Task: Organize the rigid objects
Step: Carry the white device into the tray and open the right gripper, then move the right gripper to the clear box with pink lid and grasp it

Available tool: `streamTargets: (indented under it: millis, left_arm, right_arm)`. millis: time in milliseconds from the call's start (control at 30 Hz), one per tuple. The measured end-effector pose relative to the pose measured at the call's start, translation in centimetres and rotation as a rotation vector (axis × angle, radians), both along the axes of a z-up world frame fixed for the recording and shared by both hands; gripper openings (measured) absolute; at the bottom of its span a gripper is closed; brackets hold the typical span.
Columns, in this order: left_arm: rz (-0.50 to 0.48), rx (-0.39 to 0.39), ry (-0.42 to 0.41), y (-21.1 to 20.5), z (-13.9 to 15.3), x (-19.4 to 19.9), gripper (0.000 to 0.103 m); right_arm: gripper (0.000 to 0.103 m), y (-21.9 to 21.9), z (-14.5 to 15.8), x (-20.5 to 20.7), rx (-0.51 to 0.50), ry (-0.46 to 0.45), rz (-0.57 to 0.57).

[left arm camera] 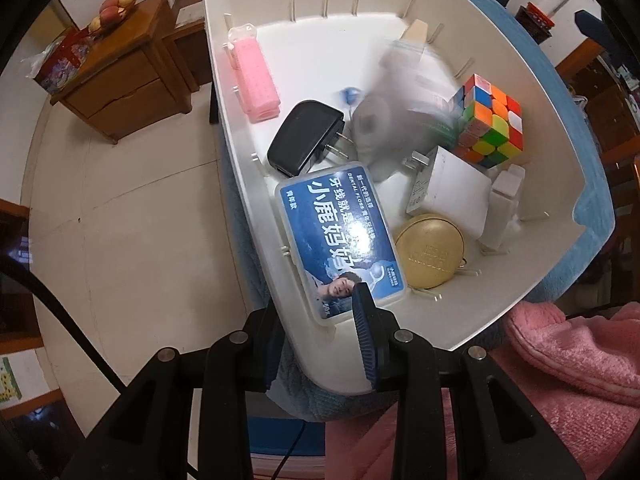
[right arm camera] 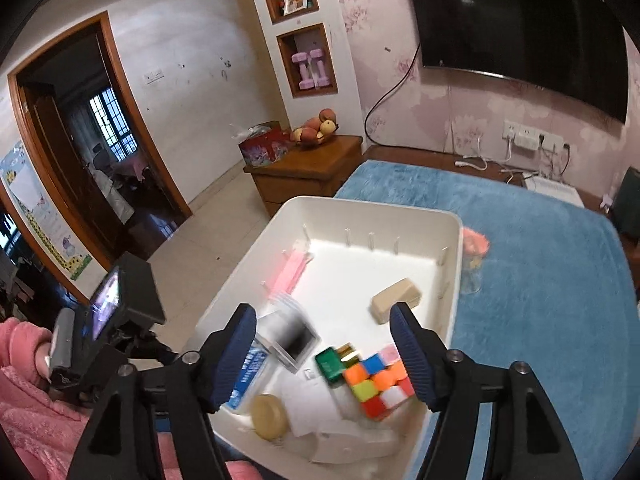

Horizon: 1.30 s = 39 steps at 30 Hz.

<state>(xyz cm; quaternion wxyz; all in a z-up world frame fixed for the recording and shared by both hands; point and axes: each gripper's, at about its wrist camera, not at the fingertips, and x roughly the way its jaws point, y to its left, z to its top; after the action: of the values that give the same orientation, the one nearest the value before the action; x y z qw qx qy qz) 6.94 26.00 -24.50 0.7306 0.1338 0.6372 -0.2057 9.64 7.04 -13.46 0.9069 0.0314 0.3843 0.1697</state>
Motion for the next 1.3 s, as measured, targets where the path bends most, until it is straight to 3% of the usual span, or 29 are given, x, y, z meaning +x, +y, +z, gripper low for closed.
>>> streamTargets:
  millis: [300, 700, 967, 1300]
  left_arm:
    - [-0.001, 0.028, 0.005, -1.0, -0.1, 0.3, 0.034]
    - [-0.039, 0.086, 0.029, -2.1, -0.5, 0.8, 0.034]
    - [-0.037, 0.126, 0.043, -3.1, -0.8, 1.2, 0.034]
    - [-0.057, 0.162, 0.071, -4.2, -1.0, 2.3, 0.034]
  right_arm:
    - [0.077, -4.6, 0.5, 2.3, -0.098, -0.028, 0.065]
    - [0.080, -9.5, 0.2, 7.8, -0.293, -0.054, 0.358]
    - [0.080, -11.5, -4.7, 13.6, -0.321, 0.041, 0.478]
    - [0.080, -11.1, -11.6, 17.6, -0.312, 0.055, 0.497]
